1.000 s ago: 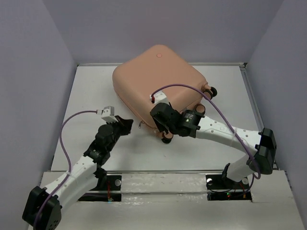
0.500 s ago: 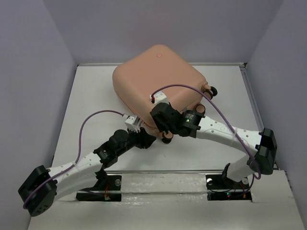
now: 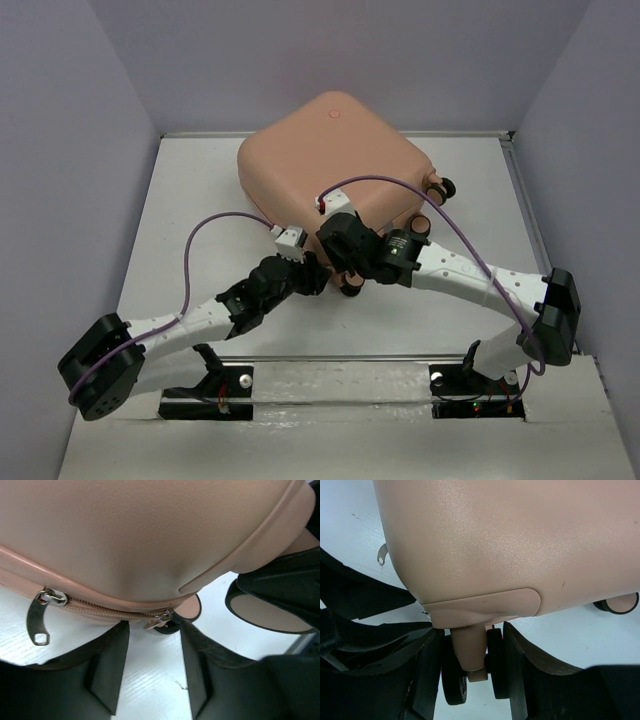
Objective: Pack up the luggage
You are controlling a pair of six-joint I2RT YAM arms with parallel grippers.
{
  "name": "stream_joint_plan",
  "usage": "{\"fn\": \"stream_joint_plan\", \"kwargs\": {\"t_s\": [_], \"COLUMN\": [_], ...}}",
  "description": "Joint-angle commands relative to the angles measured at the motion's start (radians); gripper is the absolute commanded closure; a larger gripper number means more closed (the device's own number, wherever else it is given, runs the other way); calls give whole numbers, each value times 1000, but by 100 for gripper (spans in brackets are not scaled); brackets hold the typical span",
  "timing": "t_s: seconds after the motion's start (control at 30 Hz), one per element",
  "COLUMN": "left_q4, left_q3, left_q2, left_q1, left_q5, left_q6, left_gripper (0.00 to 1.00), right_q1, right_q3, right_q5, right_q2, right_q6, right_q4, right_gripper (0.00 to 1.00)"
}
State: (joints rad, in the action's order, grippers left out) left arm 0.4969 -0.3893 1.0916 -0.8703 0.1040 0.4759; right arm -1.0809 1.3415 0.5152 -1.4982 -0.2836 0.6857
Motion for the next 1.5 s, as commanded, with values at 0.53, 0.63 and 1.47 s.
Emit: {"fn": "stream_joint_plan", "kwargs": {"t_s": [0.53,0.63,1.47], "left_q4": [71,42,-288], "left_q3": [-146,-126,-30], "left_q2": [183,150,-67], "left_q1": [-249,-256,-222], "left_q5": [582,615,803], "left_q6": [208,248,205], "left_gripper": [42,38,94], "right_q1": [-60,-60,-70], "right_q3": [-111,-125,-212], "right_q5": [-81,-81,-58], "right_q2": [-8,13,69], "right_q6": [-48,-52,-114], "right_q4": [60,48,144], "right_gripper": [93,93,93]}}
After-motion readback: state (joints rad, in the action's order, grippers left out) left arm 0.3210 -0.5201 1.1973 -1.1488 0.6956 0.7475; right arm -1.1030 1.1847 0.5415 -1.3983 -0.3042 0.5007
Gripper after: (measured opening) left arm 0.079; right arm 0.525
